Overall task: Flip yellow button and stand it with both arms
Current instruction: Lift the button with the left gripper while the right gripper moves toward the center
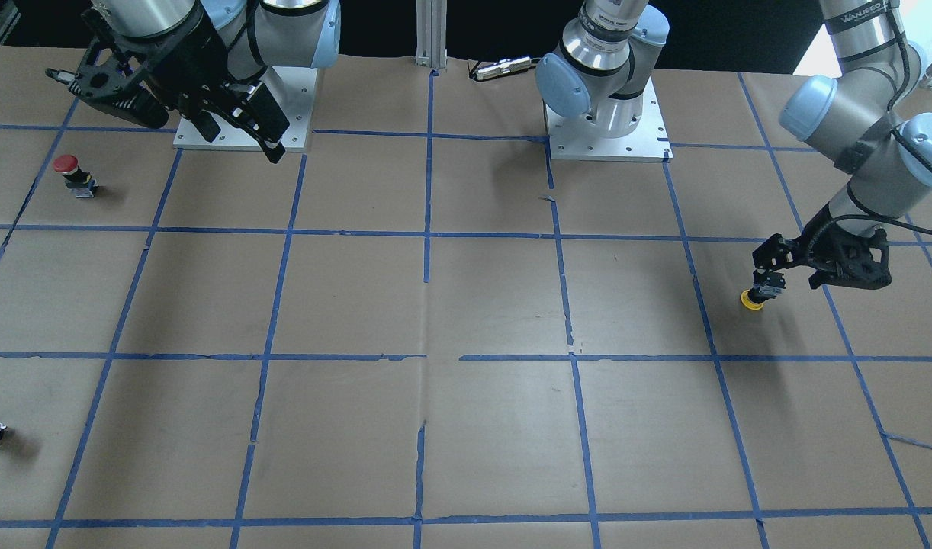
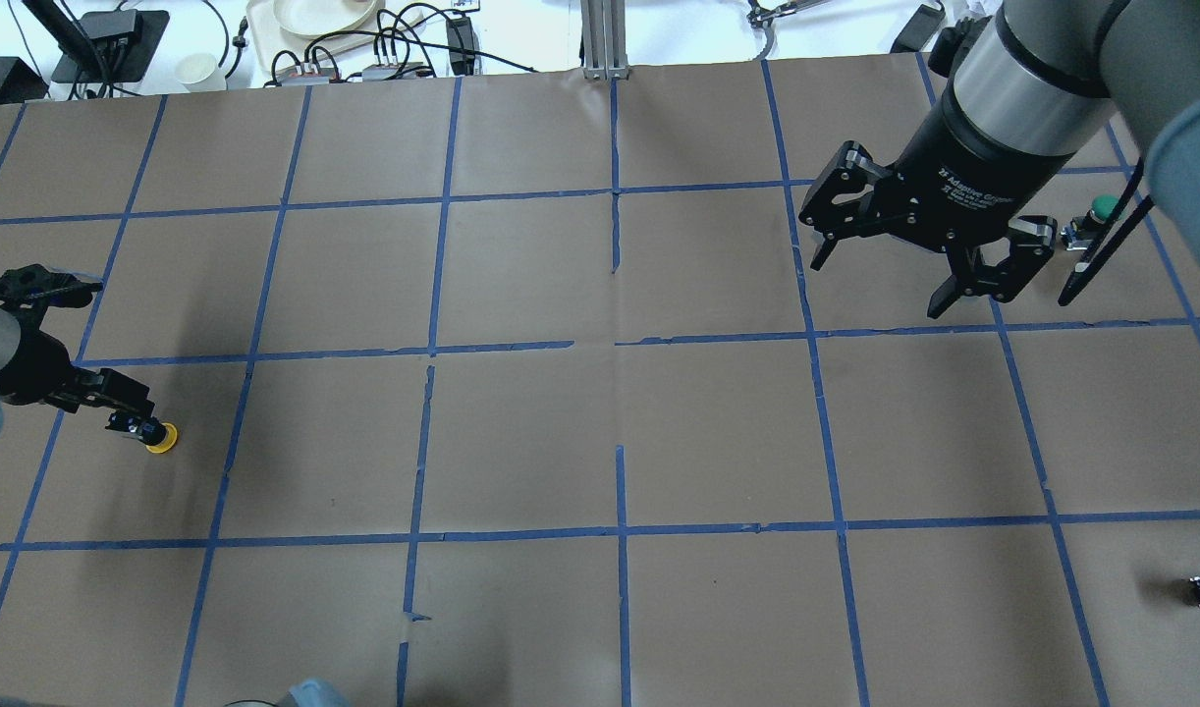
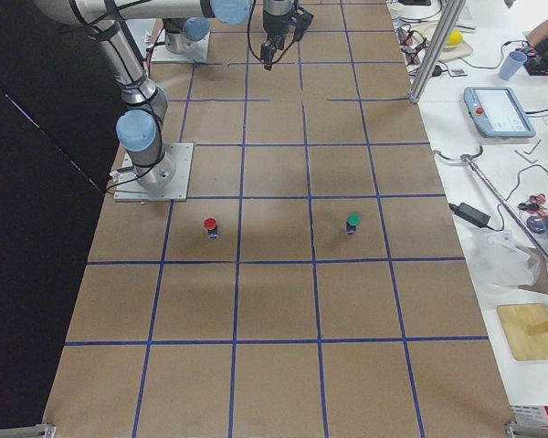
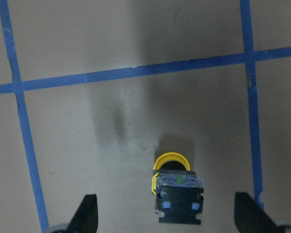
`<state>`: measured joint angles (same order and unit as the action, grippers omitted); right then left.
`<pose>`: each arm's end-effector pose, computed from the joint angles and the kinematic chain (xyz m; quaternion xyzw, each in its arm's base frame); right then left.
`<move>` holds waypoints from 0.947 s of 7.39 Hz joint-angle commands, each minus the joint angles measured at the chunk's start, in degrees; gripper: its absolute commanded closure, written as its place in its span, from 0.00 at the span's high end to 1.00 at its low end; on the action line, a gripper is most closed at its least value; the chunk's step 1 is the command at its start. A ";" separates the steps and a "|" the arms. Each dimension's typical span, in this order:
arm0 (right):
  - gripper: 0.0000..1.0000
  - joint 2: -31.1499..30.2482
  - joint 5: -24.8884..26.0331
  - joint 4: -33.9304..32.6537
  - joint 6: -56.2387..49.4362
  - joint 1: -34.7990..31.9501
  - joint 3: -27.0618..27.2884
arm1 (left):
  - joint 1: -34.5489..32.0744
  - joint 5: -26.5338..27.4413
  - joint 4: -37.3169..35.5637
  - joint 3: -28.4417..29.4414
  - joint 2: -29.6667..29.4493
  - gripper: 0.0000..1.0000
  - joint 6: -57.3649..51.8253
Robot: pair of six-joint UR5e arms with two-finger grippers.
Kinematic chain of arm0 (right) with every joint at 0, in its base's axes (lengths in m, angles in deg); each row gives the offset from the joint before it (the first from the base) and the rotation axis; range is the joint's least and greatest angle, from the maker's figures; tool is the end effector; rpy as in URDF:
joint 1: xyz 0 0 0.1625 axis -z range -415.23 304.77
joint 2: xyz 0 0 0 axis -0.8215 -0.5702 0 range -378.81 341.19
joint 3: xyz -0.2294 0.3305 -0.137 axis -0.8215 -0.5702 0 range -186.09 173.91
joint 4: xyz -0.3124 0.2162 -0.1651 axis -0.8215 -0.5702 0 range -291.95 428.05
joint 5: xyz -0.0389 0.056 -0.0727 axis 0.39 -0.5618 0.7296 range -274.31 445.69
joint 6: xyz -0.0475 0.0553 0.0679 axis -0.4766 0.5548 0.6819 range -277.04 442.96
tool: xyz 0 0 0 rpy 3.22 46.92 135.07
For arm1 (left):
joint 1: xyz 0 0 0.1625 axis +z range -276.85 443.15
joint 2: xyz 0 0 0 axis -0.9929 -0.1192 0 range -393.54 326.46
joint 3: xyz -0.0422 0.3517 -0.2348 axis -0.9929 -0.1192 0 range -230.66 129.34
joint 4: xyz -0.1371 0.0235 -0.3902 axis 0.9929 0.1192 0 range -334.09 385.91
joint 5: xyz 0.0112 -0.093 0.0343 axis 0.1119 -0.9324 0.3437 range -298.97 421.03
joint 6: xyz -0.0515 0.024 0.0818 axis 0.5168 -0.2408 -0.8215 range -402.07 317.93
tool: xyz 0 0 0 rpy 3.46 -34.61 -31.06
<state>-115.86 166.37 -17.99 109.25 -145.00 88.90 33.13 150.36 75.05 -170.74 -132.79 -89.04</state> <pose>0.1477 -0.4368 0.4969 0.2299 0.9697 0.0344 0.0754 0.2015 -0.4496 0.2364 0.0611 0.9980 -0.0136 0.0049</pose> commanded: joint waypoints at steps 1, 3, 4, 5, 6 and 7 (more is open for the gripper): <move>1.00 0.63 -3.67 -1.31 5.07 0.03 0.19 | 0.01 -0.04 -2.56 -1.47 -0.16 1.00 -1.36; 1.00 1.25 -6.92 -2.98 9.30 0.03 -0.25 | 0.28 -0.04 -2.64 -1.47 -2.17 0.95 -2.42; 1.00 1.16 -6.94 -2.99 9.57 -0.06 -0.25 | 0.19 -0.13 -2.64 -1.47 -2.18 0.95 -2.34; 1.00 1.25 -7.20 -2.99 12.62 -0.15 -0.07 | 0.19 -1.00 -2.64 -1.47 -2.18 0.88 -2.60; 1.00 1.34 -8.51 -3.60 13.00 -0.15 0.27 | 0.28 -1.35 -2.56 -1.47 -2.09 0.68 -2.69; 1.00 1.42 -8.61 -3.78 13.09 -0.15 0.28 | 0.28 -1.36 -2.56 -1.47 -2.09 0.48 -2.86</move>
<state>-114.54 158.33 -21.41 121.74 -145.12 89.04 33.38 149.23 72.46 -172.21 -134.89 -91.71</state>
